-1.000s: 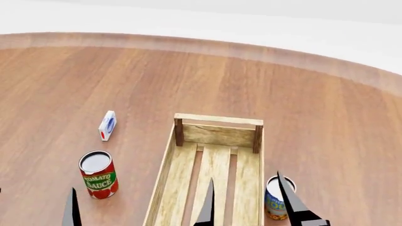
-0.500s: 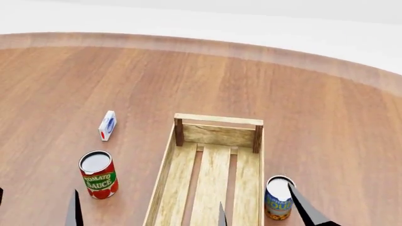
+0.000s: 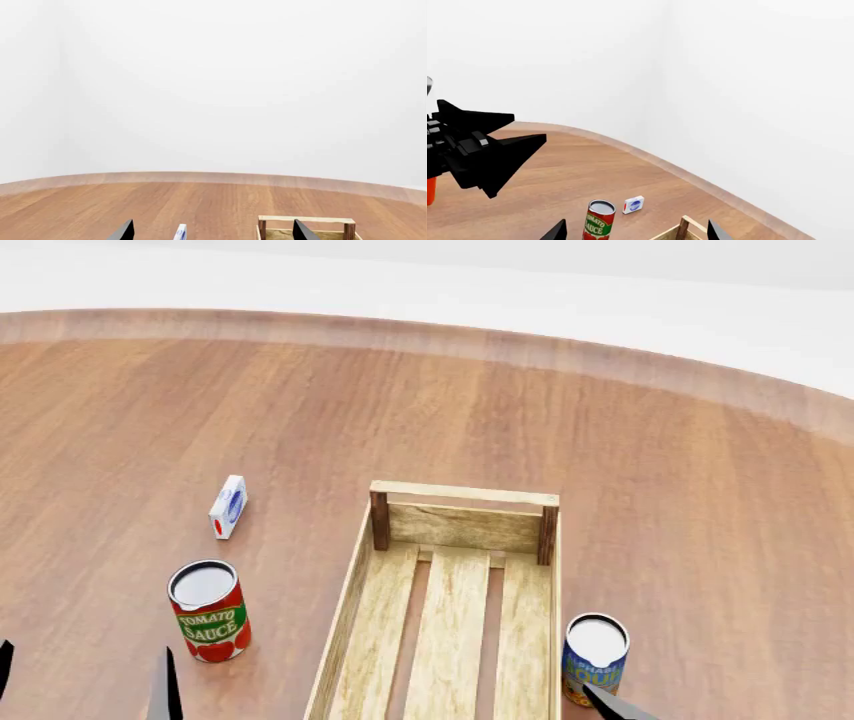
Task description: Pick up the butter and put it in the tray.
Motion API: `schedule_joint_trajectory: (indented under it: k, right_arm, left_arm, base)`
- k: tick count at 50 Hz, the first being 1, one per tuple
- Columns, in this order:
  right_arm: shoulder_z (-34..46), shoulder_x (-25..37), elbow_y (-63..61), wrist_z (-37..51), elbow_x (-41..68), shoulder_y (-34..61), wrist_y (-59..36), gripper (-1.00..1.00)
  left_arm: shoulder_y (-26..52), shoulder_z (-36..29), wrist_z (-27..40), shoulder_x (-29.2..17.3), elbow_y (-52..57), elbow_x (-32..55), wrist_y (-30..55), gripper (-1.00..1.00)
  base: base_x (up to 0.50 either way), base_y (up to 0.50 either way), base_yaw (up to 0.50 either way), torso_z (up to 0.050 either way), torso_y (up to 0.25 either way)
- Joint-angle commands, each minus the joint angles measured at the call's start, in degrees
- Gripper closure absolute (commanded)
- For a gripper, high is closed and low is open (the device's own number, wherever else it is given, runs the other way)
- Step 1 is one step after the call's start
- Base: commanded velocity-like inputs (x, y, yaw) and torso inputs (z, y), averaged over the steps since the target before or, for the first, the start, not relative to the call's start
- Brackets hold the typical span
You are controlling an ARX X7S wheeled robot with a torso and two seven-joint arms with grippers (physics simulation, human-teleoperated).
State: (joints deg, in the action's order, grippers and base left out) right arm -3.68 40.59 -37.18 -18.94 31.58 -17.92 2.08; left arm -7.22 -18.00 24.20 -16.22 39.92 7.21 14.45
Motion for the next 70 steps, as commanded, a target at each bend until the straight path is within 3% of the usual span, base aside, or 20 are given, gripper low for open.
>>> schedule_joint_trajectory:
  k: [1, 5, 8, 16, 24, 43, 54, 70]
  right_arm:
    - [-2.6, 2.2, 4.8, -9.5, 2.1, -1.6, 5.2, -1.00]
    - [-2.7, 1.0, 7.4, -9.8, -1.5, -2.2, 7.5, -1.00]
    - [-2.0, 1.9, 9.6, -15.0, -0.5, -3.2, 10.9, -1.00]
    - [-1.7, 7.6, 10.3, -19.3, 8.5, -5.7, 5.1, -1.00]
    - [-2.7, 10.1, 10.4, -18.3, 9.2, -5.9, 2.4, -1.00]
    - [2.8, 18.4, 10.1, -14.5, 17.5, -0.2, -15.8, -1.00]
    - [3.8, 22.2, 8.2, -14.5, 18.9, 1.2, -20.2, -1.00]
    - [8.5, 26.9, 6.1, -13.4, 19.4, 10.1, -30.1, -1.00]
  left_arm:
    - [0.5, 1.2, -1.0, 0.9, -1.5, -1.4, -0.9, -1.00]
    - [0.4, 1.1, -0.8, 0.8, -1.9, -1.4, -1.2, -1.00]
    - [0.3, 1.0, -1.1, 0.6, -2.0, -0.9, -1.5, -1.00]
    - [0.4, 0.5, -0.7, 0.3, -1.9, -1.2, -1.4, -1.00]
    - [0.5, 0.3, -0.3, 0.1, -2.2, -1.2, -1.5, -1.00]
    - [0.8, -0.1, 0.2, -0.5, -2.6, -0.9, -2.0, -1.00]
    - [0.7, -0.5, 0.7, -0.8, -2.3, -0.9, -2.0, -1.00]
    - [0.9, -0.9, 1.2, -1.2, -2.2, -0.6, -1.8, -1.00]
  base:
    - [0.00, 0.00, 0.00, 0.000, 0.000]
    - [0.00, 0.00, 0.00, 0.000, 0.000]
    - [0.00, 0.00, 0.00, 0.000, 0.000]
    - [0.00, 0.00, 0.00, 0.000, 0.000]
    - [0.00, 0.00, 0.00, 0.000, 0.000]
    - [0.00, 0.00, 0.00, 0.000, 0.000]
    - [0.00, 0.00, 0.00, 0.000, 0.000]
    - [0.00, 0.00, 0.00, 0.000, 0.000]
